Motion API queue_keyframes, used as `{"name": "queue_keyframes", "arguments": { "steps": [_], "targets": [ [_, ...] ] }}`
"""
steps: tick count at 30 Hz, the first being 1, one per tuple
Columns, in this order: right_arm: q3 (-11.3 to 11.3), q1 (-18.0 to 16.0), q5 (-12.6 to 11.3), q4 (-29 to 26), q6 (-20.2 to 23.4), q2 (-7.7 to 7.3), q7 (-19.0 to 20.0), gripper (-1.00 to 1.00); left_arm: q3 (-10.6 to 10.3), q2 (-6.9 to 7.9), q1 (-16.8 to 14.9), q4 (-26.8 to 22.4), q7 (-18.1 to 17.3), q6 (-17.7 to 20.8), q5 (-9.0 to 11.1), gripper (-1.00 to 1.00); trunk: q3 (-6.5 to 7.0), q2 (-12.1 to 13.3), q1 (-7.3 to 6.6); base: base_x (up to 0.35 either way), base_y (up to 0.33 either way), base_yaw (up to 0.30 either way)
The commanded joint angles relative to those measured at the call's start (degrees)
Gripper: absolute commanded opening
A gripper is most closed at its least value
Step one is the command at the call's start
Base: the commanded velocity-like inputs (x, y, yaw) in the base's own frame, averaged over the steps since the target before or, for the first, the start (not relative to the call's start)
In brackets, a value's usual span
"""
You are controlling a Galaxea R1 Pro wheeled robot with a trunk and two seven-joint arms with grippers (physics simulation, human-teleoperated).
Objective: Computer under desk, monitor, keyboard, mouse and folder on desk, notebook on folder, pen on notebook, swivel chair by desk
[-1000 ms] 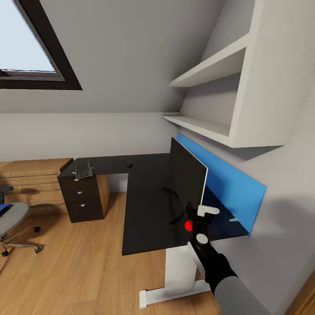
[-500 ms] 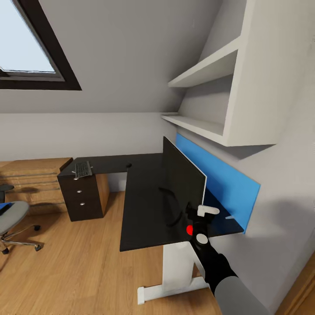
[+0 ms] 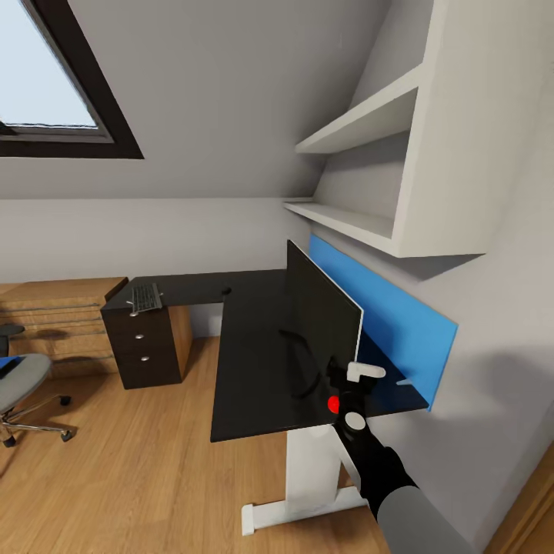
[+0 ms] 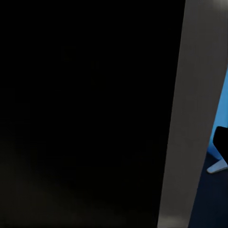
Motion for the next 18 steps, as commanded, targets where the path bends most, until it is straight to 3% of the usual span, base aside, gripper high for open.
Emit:
{"name": "queue_keyframes", "arguments": {
  "steps": [1,18],
  "targets": [
    [0.17,-0.06,-0.01,0.08,-0.13,-0.01,-0.37,1.0,0.14,-0.03,-0.04,0.02,0.05,-0.16,0.04,1.0,-0.07,-0.05,0.0,0.0,0.0,0.0],
    [0.17,-0.06,-0.01,0.14,-0.2,0.07,-0.09,1.0,0.14,-0.03,-0.04,0.02,0.05,-0.16,0.04,1.0,-0.07,-0.05,0.0,-0.023,0.0,0.0]
  ]
}}
